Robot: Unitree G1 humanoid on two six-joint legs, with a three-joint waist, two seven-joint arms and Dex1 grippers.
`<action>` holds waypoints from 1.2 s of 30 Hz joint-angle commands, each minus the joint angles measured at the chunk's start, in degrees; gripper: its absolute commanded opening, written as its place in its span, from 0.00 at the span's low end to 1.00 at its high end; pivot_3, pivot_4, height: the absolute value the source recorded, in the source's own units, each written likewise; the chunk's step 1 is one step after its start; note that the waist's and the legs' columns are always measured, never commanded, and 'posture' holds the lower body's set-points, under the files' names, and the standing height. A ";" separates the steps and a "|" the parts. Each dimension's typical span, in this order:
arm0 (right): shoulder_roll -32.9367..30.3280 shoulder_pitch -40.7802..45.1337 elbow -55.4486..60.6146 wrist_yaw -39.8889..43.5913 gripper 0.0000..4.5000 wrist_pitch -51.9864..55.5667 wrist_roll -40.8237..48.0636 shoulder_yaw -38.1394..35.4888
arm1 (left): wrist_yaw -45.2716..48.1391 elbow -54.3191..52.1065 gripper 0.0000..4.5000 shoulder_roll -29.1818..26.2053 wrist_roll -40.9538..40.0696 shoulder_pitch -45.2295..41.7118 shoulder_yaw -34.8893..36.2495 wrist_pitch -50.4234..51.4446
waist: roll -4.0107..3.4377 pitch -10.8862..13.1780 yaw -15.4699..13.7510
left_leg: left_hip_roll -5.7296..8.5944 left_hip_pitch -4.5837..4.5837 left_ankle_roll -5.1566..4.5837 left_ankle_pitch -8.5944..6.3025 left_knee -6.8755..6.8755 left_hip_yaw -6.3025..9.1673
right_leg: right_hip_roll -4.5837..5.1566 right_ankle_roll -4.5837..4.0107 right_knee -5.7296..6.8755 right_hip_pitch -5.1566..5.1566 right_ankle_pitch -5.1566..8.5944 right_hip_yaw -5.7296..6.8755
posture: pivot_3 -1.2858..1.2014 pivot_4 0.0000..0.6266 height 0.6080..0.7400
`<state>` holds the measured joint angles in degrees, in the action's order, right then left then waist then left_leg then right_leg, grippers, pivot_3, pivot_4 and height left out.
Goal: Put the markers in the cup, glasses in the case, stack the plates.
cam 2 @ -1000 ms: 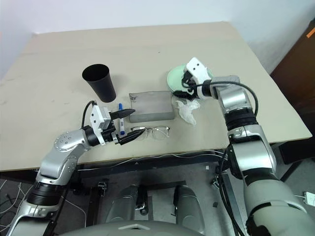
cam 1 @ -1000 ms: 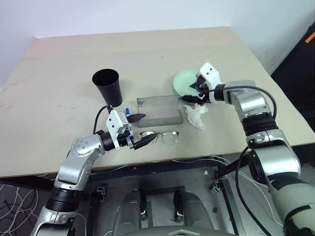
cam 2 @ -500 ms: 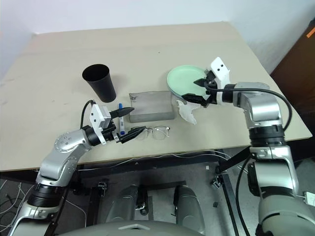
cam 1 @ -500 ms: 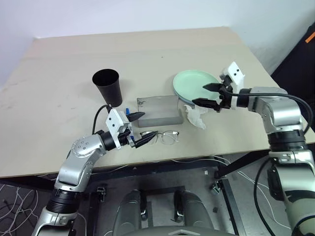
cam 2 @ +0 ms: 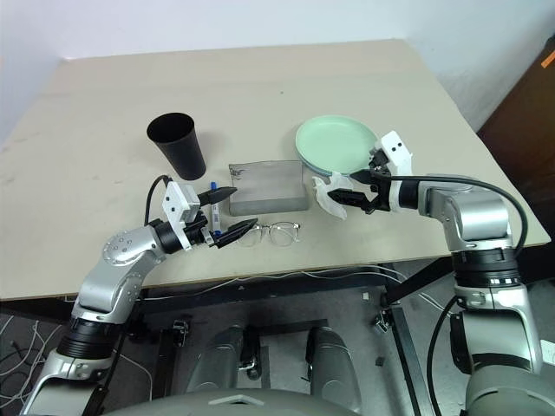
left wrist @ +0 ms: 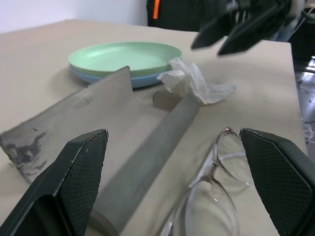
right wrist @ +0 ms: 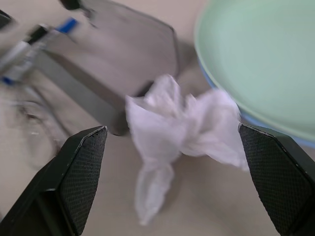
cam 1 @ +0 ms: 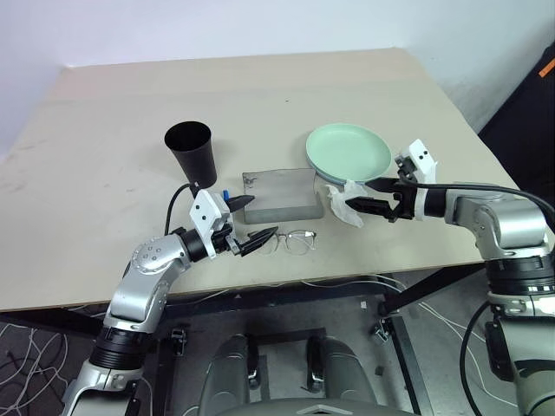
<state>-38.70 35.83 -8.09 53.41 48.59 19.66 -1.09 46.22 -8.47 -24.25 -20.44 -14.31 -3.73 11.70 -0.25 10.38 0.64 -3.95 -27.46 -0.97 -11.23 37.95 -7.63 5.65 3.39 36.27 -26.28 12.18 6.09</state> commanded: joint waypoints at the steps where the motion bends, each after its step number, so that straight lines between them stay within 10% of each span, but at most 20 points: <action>1: 1.22 1.96 -2.65 -1.29 0.99 -2.83 -0.48 -0.40 | 0.51 -0.55 1.00 0.07 0.14 -0.92 0.11 -1.34 | 0.00 0.00 0.01 | 0.01 0.00 0.00 0.00 0.00 0.00 | -0.01 0.00 -0.01 0.01 0.00 0.00 | 0.52 0.24 0.70; 9: 3.38 3.68 -9.06 -1.30 0.99 -5.76 -2.18 2.40 | 0.81 -0.75 1.00 -0.49 0.21 -1.15 0.59 -1.09 | 0.00 0.00 0.04 | 0.03 -0.02 -0.03 0.01 0.01 -0.02 | -0.05 0.01 0.01 0.01 -0.01 0.00 | 0.52 0.24 0.70; 20: 4.24 4.05 -9.77 -0.75 0.29 -5.87 -2.19 3.22 | 0.79 -0.23 1.00 -0.41 0.52 -1.18 0.80 -1.16 | 0.00 0.00 0.02 | 0.03 -0.02 -0.03 0.01 0.02 -0.02 | -0.05 0.01 0.01 0.01 -0.01 0.00 | 0.52 0.24 0.70; 24: 4.10 3.95 -9.43 -0.41 0.29 -6.54 -2.59 3.66 | 0.69 0.12 1.00 -0.33 0.61 -1.37 0.87 -1.25 | 0.00 0.00 0.01 | 0.03 -0.02 -0.03 0.01 0.02 -0.02 | -0.04 0.01 0.01 0.02 -0.01 0.00 | 0.52 0.24 0.70; 29: 3.23 3.58 -7.90 0.26 0.02 -6.28 -2.28 3.45 | 0.48 0.28 1.00 -0.20 0.72 -1.30 0.88 -1.32 | 0.00 0.00 0.02 | 0.03 -0.02 -0.03 0.02 0.02 -0.02 | -0.04 0.01 0.01 0.02 -0.01 0.00 | 0.52 0.24 0.70; 36: 1.29 4.17 -3.98 1.50 0.01 -5.43 -0.70 1.45 | 0.44 0.62 1.00 -0.29 0.70 -1.52 1.22 -1.37 | 0.00 0.00 -0.03 | 0.03 -0.02 -0.03 0.02 0.03 -0.02 | -0.04 0.01 0.02 0.02 -0.01 0.00 | 0.52 0.24 0.70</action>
<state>-35.81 38.72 -14.91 54.41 43.35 17.82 2.68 46.97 -7.13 -24.50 -19.64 -15.10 -3.63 11.68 -0.25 10.38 0.61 -3.93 -27.47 -1.00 -11.22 37.99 -7.64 5.61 3.40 36.29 -26.26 12.17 6.09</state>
